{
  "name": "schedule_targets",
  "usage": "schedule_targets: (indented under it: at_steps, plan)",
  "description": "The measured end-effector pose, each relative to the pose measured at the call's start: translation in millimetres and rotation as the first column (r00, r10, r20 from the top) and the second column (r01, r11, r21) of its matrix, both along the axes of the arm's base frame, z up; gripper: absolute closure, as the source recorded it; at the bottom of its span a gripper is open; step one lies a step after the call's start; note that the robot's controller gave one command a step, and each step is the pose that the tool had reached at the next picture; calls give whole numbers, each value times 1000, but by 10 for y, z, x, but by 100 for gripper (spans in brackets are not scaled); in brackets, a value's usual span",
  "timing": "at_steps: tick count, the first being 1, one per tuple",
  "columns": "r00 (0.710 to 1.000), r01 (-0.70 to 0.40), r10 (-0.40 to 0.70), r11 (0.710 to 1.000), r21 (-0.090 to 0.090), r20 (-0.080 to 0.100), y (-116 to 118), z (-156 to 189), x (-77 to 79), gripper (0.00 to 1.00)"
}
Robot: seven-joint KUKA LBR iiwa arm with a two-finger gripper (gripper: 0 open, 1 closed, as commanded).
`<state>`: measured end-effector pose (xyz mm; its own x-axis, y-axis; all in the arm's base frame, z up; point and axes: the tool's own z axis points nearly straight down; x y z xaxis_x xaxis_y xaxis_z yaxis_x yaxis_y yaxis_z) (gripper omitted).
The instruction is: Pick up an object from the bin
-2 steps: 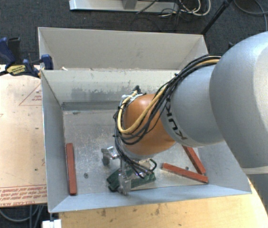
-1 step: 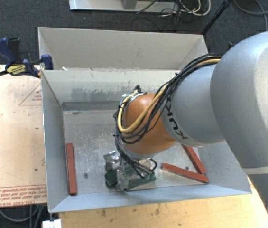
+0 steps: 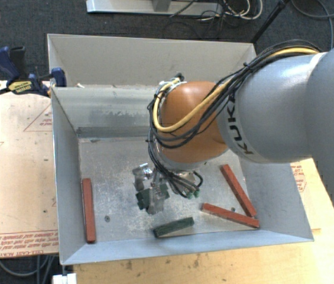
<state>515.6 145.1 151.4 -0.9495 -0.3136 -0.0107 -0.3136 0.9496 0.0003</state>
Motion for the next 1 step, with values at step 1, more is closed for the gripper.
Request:
schedule_targets:
  at_steps: [1]
  plan:
    - [1000, -6, 6, 1000, 0, 3, -10, 1331, 329, 100]
